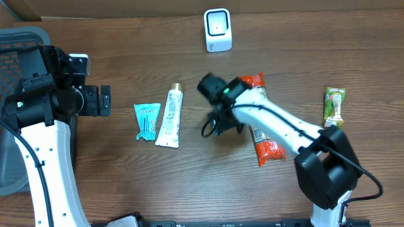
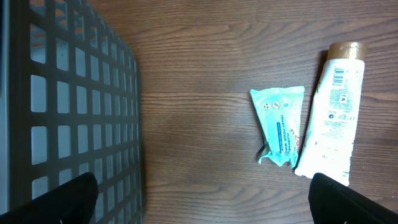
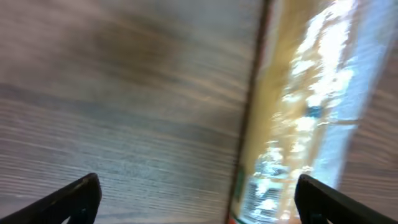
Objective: Scan the item barcode
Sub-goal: 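Lower the spaghetti package back toward the table center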
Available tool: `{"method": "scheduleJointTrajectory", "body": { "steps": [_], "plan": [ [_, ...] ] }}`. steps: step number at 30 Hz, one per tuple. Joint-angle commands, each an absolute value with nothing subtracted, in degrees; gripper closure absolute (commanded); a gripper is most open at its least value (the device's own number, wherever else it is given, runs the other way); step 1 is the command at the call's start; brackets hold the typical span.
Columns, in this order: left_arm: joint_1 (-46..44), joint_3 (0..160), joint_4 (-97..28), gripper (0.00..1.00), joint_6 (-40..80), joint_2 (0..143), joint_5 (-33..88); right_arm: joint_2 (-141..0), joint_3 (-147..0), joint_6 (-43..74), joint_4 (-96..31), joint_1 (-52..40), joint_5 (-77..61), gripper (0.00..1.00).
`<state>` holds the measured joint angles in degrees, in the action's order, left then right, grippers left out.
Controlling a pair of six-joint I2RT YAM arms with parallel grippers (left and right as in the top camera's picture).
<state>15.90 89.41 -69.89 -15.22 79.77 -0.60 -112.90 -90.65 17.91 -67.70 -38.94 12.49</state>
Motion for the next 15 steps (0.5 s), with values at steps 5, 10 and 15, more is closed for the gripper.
{"method": "scheduleJointTrajectory", "body": {
  "steps": [5,10,15],
  "plan": [
    [16.1,89.7,-69.8,0.00,-16.1,79.4,-0.2,-109.1,-93.1,5.5,-69.6,-22.6,-3.5,0.00],
    [16.1,89.7,-69.8,0.00,-16.1,79.4,-0.2,-112.1,-89.3,-5.7,-68.2,-10.3,-19.6,0.00],
    [16.1,89.7,-69.8,0.00,-16.1,79.4,-0.2,-116.9,-86.1,-16.3,-65.1,-3.1,-31.1,0.05]
  ]
}}
